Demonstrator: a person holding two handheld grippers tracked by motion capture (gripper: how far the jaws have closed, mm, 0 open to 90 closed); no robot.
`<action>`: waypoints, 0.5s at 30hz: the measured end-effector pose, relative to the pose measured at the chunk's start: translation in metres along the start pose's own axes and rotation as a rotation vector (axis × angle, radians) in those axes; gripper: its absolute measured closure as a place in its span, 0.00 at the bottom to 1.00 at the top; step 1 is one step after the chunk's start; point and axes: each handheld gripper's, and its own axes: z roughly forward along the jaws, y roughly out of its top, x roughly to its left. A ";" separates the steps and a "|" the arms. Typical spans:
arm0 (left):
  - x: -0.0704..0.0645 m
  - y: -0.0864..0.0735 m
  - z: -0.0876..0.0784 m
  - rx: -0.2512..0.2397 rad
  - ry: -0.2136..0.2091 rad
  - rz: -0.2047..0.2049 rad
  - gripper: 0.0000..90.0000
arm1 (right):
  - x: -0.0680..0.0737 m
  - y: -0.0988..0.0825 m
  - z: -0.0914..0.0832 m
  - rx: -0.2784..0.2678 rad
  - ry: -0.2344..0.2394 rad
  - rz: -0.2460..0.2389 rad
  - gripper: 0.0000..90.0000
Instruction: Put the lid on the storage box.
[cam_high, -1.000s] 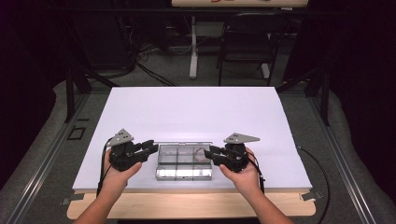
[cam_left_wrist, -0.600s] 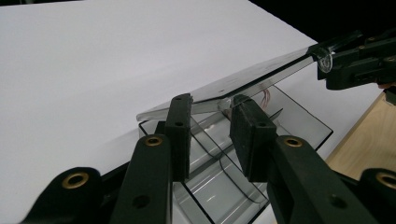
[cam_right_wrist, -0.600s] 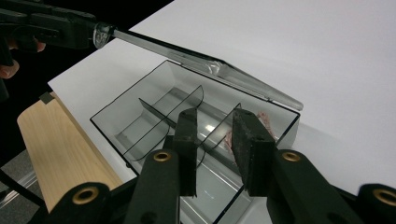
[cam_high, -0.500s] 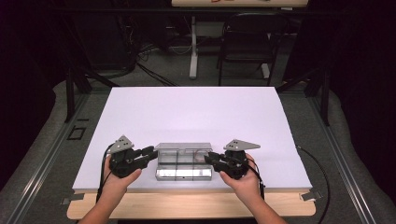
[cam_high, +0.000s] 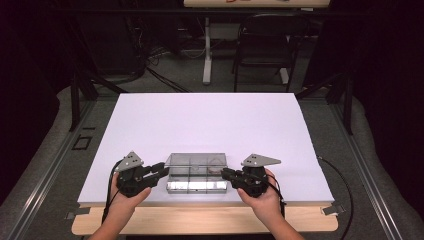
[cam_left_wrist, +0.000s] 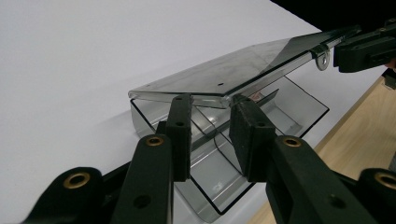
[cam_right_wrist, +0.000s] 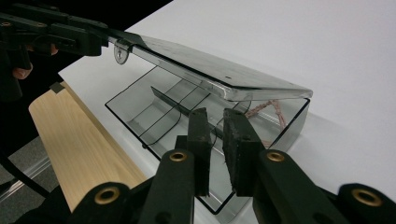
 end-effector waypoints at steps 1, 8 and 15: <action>0.000 -0.001 0.000 -0.003 -0.004 -0.004 0.78 | 0.001 0.000 -0.001 0.003 -0.002 -0.002 0.93; -0.001 -0.010 0.000 0.008 -0.014 -0.016 0.77 | 0.001 -0.005 -0.002 0.005 0.000 -0.006 0.99; -0.002 -0.018 0.001 0.009 -0.018 -0.022 0.77 | 0.003 -0.010 -0.002 0.003 0.007 -0.027 1.00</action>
